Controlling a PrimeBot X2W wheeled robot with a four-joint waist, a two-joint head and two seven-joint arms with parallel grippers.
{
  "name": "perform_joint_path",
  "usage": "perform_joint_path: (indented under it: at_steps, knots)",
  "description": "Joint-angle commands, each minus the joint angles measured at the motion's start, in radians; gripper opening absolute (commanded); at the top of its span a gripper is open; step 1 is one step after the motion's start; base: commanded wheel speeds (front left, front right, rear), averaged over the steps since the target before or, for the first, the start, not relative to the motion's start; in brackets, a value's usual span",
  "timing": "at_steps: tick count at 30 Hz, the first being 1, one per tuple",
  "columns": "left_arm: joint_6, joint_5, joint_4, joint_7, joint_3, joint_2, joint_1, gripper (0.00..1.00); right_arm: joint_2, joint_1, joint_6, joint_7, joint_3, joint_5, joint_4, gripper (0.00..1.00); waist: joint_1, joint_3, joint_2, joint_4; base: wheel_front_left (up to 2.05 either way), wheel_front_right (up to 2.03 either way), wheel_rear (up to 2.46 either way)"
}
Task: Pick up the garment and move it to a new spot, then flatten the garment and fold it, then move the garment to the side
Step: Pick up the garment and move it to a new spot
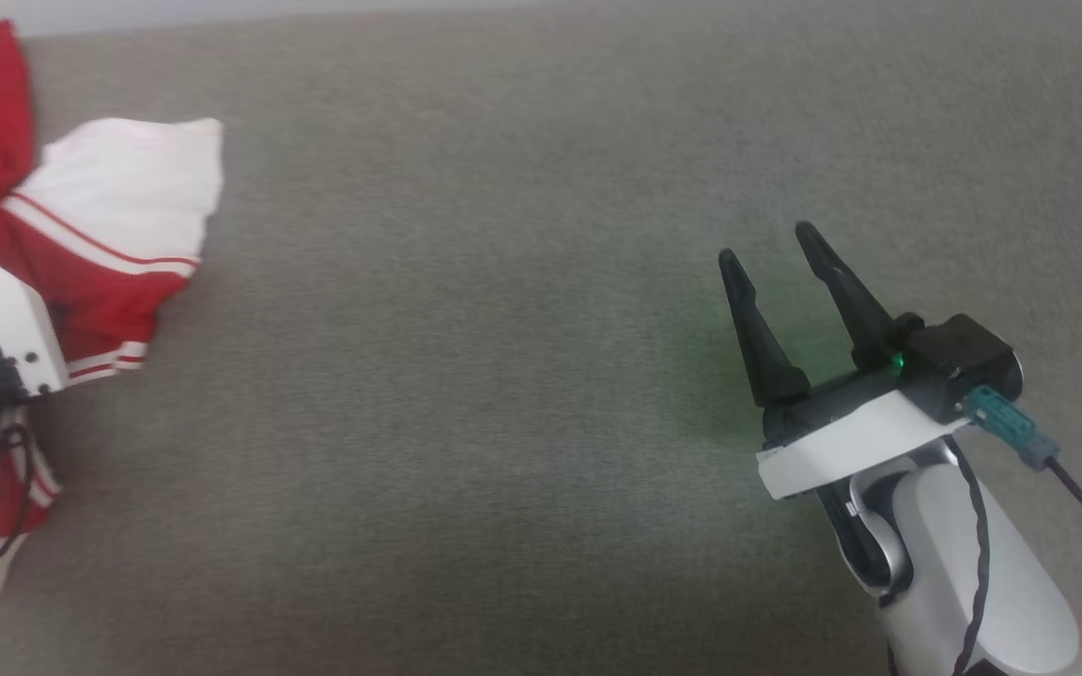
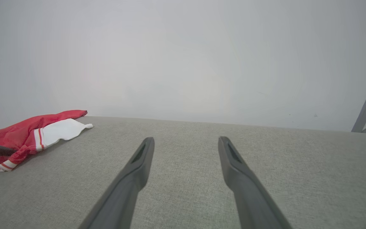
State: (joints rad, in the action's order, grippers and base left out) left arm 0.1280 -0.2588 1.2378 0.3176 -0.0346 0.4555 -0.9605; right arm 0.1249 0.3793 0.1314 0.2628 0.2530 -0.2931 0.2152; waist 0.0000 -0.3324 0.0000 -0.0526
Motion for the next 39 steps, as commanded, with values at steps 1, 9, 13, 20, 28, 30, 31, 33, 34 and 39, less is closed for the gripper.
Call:
perform_joint_path:
  at_steps: [1,9,13,20,28,30,31,33,34,39]
  knots:
    - [0.001,-0.016,0.013,0.028,-0.002,-0.001,-0.005,1.0,-0.002,0.017,-0.001,0.003,0.006,-0.007,-0.013,1.0,0.0,-0.032,0.0,-0.03,0.0,0.0,0.0]
    - [0.0,-0.037,0.055,0.112,0.0,-0.017,0.047,1.0,0.017,0.026,-0.001,0.003,0.012,-0.016,-0.076,1.0,0.0,-0.062,0.0,-0.049,0.0,0.0,0.0]
    - [0.003,-0.057,0.064,0.104,0.006,-0.042,0.084,0.26,0.015,0.016,-0.001,0.002,0.013,-0.009,-0.081,1.0,0.0,-0.049,0.0,-0.038,0.0,0.0,0.0]
    - [-0.001,-0.082,0.022,-0.05,-0.006,0.015,0.05,0.0,0.019,0.014,-0.001,0.003,0.015,-0.007,-0.077,1.0,0.0,-0.008,0.0,-0.008,0.0,0.0,0.0]
    - [0.002,-0.065,-0.06,-0.227,0.048,0.018,-0.016,0.0,0.006,-0.029,-0.001,0.003,-0.029,-0.014,-0.067,1.0,0.0,0.065,0.0,0.035,0.0,0.0,0.0]
    - [0.002,-0.089,-0.097,-0.249,0.076,-0.004,-0.027,0.0,0.0,-0.04,-0.001,0.003,-0.041,-0.013,-0.068,1.0,0.0,0.081,0.0,0.042,0.0,0.0,0.0]
    - [0.002,-0.104,-0.118,-0.251,0.091,-0.015,-0.03,0.0,-0.002,-0.046,-0.001,0.003,-0.047,-0.013,-0.069,1.0,0.0,0.088,0.0,0.044,0.0,0.0,0.0]
    - [0.002,-0.155,-0.174,-0.245,0.124,-0.032,-0.031,0.0,-0.007,-0.054,-0.001,0.002,-0.059,-0.014,-0.074,1.0,0.0,0.098,0.0,0.041,0.0,0.0,0.0]
    - [0.002,-0.176,-0.21,-0.234,0.15,-0.049,-0.029,0.0,-0.011,-0.058,-0.001,0.002,-0.066,-0.015,-0.077,1.0,0.0,0.103,0.0,0.039,0.0,0.0,0.0]
    - [0.002,-0.321,-0.464,-0.147,0.283,-0.088,0.026,0.0,-0.025,-0.082,-0.001,0.003,-0.104,-0.021,-0.091,1.0,0.0,0.108,0.0,0.01,0.0,0.0,0.0]
